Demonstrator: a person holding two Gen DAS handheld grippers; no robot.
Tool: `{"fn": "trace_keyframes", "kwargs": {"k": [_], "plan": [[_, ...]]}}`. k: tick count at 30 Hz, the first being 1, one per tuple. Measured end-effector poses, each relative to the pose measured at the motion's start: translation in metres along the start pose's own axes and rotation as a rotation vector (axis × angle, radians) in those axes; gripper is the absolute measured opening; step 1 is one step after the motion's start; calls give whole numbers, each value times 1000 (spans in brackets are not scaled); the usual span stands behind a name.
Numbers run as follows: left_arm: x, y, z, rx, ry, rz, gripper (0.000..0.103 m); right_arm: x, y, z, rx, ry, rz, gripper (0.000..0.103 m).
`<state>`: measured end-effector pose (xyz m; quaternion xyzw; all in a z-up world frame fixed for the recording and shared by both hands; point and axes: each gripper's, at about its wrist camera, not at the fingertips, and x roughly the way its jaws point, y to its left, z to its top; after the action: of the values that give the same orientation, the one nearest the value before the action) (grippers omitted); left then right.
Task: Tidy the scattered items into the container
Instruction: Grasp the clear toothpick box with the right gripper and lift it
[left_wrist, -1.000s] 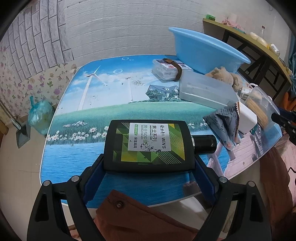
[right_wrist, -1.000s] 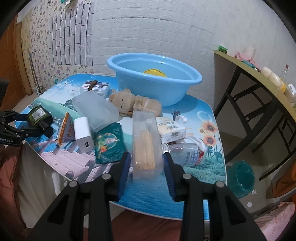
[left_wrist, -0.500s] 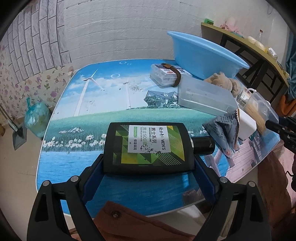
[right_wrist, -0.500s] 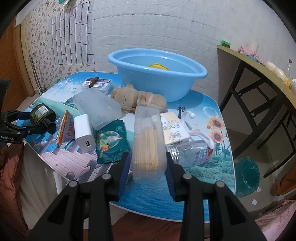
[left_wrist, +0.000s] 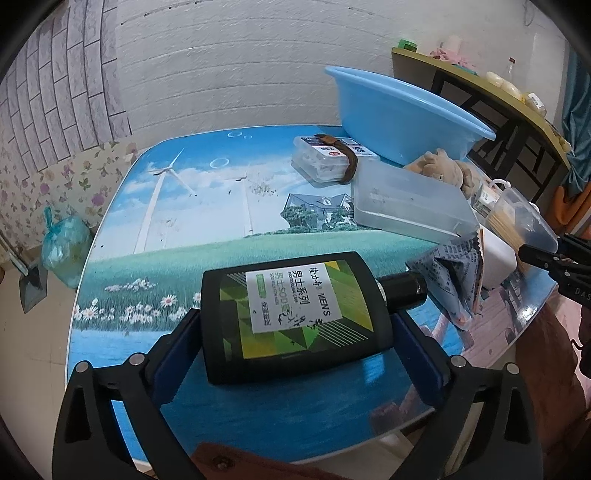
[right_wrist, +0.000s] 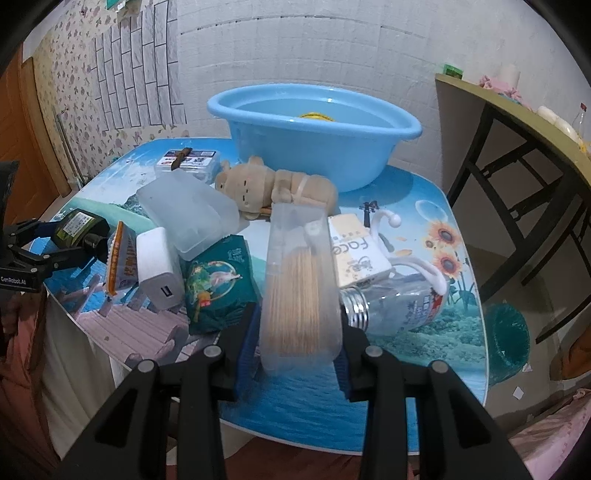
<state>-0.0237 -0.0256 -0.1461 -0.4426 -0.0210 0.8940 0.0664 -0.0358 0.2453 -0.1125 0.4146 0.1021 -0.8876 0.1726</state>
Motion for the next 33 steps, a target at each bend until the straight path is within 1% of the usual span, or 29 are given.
{"fn": "trace_keyframes", "kwargs": {"k": [3, 5, 7, 9, 15, 20, 22, 26, 29, 33], "plan": [[2, 0, 1, 7, -7, 1, 100, 4, 0, 0, 4, 8, 1, 36], [2, 0, 2, 6, -9, -1, 96, 6, -1, -1, 9, 13, -3, 35], [1, 1, 3, -8, -6, -9, 96, 5, -1, -1, 11, 8, 1, 33], [-2, 2, 3, -16, -10, -15, 95, 4, 1, 0, -2, 3, 3, 32], [-12, 3, 5, -50, -30, -44, 92, -7, -1, 2, 10, -39, 21, 32], [-21, -1, 9, -41, -49, -43, 91, -20, -1, 9, 13, -81, 40, 32], [-21, -2, 10, -35, -38, -51, 90, -21, -1, 9, 17, -88, 43, 32], [-15, -5, 6, -22, -11, -24, 90, -20, -2, 6, 21, -81, 48, 32], [-12, -9, 1, 10, 3, 3, 90, -20, -1, 5, 18, -79, 52, 32], [-11, -10, -1, 28, 14, 5, 90, -19, -1, 4, 16, -74, 56, 32]]}}
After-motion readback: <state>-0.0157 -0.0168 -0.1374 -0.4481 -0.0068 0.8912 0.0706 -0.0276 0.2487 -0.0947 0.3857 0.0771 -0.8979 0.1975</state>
